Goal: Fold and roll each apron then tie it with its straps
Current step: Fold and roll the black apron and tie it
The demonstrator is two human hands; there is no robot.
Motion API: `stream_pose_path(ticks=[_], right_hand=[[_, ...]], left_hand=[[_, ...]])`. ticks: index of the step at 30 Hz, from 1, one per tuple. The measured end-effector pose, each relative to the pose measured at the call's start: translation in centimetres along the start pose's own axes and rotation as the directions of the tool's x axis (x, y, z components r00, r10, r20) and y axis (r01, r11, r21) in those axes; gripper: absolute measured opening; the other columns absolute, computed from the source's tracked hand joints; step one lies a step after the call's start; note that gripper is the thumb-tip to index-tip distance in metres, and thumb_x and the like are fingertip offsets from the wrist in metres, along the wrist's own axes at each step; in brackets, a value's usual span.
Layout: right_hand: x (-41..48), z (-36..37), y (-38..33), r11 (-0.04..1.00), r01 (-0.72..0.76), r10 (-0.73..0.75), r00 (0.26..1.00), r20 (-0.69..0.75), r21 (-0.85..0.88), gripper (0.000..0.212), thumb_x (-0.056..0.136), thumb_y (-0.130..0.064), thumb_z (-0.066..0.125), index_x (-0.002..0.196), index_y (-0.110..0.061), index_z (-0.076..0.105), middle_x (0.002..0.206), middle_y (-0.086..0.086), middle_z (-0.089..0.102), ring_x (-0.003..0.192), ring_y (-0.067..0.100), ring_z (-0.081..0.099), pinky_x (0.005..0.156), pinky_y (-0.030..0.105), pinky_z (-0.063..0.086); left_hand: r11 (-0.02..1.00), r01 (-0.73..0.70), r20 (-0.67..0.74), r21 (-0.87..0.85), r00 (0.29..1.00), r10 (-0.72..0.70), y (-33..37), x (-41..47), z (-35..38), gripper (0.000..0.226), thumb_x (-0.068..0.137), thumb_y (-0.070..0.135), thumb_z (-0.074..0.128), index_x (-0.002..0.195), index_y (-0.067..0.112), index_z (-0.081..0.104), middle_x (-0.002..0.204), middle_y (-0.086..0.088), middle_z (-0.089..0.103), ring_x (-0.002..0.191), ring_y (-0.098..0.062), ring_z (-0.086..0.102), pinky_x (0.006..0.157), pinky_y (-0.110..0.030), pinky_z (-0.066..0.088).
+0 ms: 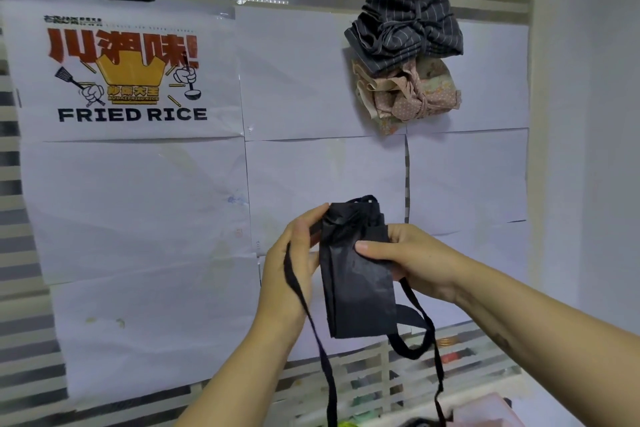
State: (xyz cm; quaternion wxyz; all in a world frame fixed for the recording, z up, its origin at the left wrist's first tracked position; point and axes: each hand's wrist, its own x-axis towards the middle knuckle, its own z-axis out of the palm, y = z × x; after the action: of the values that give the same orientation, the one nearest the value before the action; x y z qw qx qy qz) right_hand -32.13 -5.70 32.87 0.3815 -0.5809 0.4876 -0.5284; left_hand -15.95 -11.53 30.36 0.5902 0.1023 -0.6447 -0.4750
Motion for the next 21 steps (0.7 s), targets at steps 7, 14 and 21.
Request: stream_pose_path(ticks=[7,14,21], right_hand=[[-0.6,-1.0,0.1,0.981,0.017,-0.012,1.000,-0.027,0.195,0.024,0.075,-0.021,0.063,0.094,-0.007,0.068,0.094,0.011,0.071,0.082,0.022,0.067,0.081,0.031,0.051],[-0.7,-2.3,0.0,0.998,0.003,0.004,0.993,-0.114,0.061,0.033,0.066,-0.030,0.082,0.090,-0.010,0.070,0.094,0.015,0.067,0.087,0.028,0.060,0.073,0.032,0.042],[-0.6,-1.6,-0.5,0.999,-0.026,0.023,0.995,-0.096,-0.032,0.013,0.078,-0.020,0.074,0.083,-0.009,0.068,0.081,0.010,0.061,0.075,0.022,0.053,0.059,0.024,0.037]], left_hand=[[0.950,0.299,0.257,-0.095,0.929,-0.266,-2.6,-0.5,-1.2,0.044,0.094,0.039,0.050,0.111,0.002,0.067,0.113,-0.015,0.068,0.105,-0.024,0.065,0.093,-0.034,0.052],[0.720,0.348,0.462,0.601,0.583,-0.668,-2.6,-0.9,-6.6,0.024,0.081,0.036,0.063,0.103,0.035,0.072,0.115,0.012,0.068,0.109,-0.009,0.063,0.102,-0.030,0.045],[0.808,0.231,0.217,0.542,0.890,-0.401,-1.4,0.5,-5.8,0.023,0.099,0.029,0.047,0.116,0.040,0.058,0.116,0.021,0.064,0.108,0.006,0.058,0.106,-0.029,0.042]])
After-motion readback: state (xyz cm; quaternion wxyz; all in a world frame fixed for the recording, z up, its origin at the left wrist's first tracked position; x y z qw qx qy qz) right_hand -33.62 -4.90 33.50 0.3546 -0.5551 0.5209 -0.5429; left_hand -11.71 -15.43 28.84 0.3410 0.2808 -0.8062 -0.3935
